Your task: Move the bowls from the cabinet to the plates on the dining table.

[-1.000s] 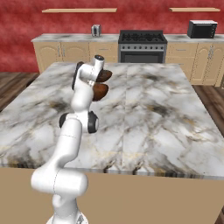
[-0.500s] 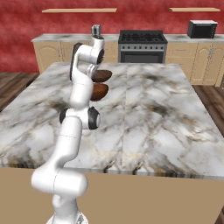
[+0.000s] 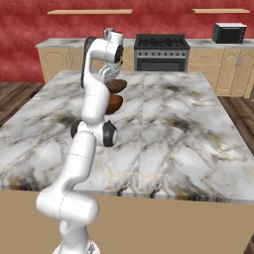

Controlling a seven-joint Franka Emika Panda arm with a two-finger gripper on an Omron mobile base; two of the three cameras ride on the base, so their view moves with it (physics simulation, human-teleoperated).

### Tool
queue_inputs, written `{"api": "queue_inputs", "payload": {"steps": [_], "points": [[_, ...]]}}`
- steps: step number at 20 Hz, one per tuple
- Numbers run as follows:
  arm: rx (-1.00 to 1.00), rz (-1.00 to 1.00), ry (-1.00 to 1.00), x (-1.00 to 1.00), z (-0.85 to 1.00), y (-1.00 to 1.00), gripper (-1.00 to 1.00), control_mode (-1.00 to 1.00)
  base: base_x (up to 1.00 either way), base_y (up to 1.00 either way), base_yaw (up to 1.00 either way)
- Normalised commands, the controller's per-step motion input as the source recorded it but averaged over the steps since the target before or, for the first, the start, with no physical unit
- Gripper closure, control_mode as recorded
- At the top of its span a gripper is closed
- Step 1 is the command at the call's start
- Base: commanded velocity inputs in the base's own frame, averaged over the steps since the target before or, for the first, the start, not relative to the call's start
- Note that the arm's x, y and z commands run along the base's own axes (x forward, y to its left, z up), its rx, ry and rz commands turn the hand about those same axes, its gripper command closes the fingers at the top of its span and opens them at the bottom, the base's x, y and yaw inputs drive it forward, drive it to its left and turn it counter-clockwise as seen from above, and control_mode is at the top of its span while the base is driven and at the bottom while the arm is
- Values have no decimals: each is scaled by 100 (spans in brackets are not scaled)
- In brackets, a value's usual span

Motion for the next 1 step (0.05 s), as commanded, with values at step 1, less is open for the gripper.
{"api": "queue_inputs", "payload": {"steps": [1], "points": [[0, -23, 0, -100, 0, -19, -100, -100, 0, 0, 0]]}}
